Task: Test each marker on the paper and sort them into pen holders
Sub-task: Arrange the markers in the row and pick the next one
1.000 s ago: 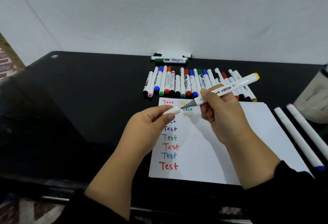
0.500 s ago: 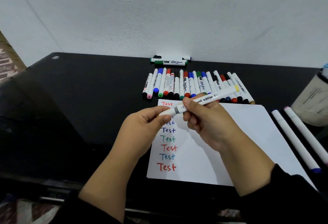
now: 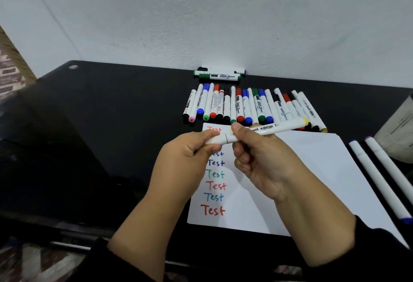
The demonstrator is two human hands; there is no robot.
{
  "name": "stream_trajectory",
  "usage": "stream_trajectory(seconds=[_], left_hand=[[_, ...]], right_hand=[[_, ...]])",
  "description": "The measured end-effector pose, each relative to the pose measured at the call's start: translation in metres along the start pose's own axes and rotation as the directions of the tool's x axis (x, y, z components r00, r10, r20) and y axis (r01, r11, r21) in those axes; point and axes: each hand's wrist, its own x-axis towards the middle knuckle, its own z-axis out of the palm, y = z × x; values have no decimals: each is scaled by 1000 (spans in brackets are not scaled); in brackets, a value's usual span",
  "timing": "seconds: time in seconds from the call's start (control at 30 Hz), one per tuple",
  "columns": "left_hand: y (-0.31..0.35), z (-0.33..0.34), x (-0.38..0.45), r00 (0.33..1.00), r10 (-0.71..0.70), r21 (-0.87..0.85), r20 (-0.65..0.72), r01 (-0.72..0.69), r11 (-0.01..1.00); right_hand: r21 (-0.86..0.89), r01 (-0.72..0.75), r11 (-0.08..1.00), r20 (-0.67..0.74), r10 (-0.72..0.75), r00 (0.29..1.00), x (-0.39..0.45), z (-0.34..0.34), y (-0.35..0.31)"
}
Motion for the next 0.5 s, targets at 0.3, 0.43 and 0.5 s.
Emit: stream_trajectory(seconds=[0.3,0.43,0.5], left_hand=[[3,2,0,1000,-21,89,-17,23,996],[4,-5,3,997,-28,102,-67,35,994],[4,-9,3,997,-35,118,-72,44,992]], right_hand=[[-13,-35,999,-32,34,999,5,-2,-2],[75,40,996,-121,-31,992,7,-13,-11],[71,118,990,-201,-102,974,6,-19,-15]])
